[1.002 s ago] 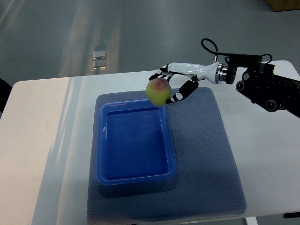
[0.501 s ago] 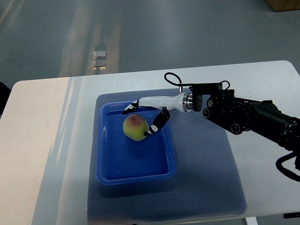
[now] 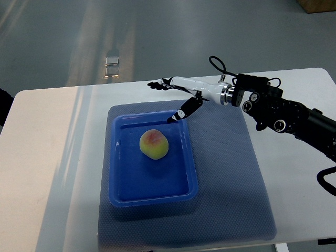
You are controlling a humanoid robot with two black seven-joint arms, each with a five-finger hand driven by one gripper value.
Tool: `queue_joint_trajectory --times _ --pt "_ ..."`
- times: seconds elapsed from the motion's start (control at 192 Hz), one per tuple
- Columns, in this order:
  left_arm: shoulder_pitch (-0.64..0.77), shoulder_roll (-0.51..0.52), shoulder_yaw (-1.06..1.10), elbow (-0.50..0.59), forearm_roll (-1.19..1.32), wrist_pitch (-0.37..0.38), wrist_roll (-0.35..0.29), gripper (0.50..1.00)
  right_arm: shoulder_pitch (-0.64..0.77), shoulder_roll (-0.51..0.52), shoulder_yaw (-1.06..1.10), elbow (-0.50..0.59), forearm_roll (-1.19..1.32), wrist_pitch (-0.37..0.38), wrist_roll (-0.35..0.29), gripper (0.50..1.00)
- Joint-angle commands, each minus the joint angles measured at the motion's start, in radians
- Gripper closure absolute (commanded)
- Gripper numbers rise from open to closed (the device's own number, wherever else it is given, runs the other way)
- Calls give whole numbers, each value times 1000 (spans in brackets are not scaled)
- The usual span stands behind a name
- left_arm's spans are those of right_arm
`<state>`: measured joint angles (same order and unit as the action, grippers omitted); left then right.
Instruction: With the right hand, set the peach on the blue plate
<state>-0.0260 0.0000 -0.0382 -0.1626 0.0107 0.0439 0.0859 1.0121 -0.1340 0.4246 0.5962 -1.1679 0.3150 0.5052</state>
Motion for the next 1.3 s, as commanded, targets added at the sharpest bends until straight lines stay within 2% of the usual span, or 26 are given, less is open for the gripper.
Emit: queue_joint_trajectory --times 0.0,0.089,0.23,0.35,0.355,0.386,0.459,0.464,0.506,0.637,0.861,1.294 --pt "0 0 1 0 0 1 0 500 -1 -45 54 -42 168 -5 -44 568" --pt "0 0 3 0 0 1 0 500 -1 -64 83 -110 339 -31 -76 568" --pt "-2 0 4 0 0 1 0 500 2 -87 89 -231 606 -93 -85 568" --pt "-2 0 4 0 0 1 0 500 -4 -85 80 -260 720 -109 -102 568" --pt "-3 0 4 0 0 1 0 500 -27 -85 77 -269 796 -134 -131 568" --pt "-5 0 6 0 0 1 0 500 -49 -85 79 -269 832 -157 -148 568" --pt "-5 0 6 0 0 1 0 500 -64 -85 85 -269 849 -175 -155 568" --pt "-6 0 6 0 0 1 0 500 -90 -79 88 -269 873 -219 -160 568" --pt "-6 0 6 2 0 1 0 500 -105 -72 89 -269 879 -244 -162 568" --pt "-8 0 6 0 0 1 0 500 -162 -55 89 -263 928 -249 -162 568" --pt "-11 0 6 0 0 1 0 500 -171 -29 88 -262 1042 -244 -163 568" --pt "-12 0 4 0 0 1 0 500 -162 -21 83 -253 1030 -238 -152 566"
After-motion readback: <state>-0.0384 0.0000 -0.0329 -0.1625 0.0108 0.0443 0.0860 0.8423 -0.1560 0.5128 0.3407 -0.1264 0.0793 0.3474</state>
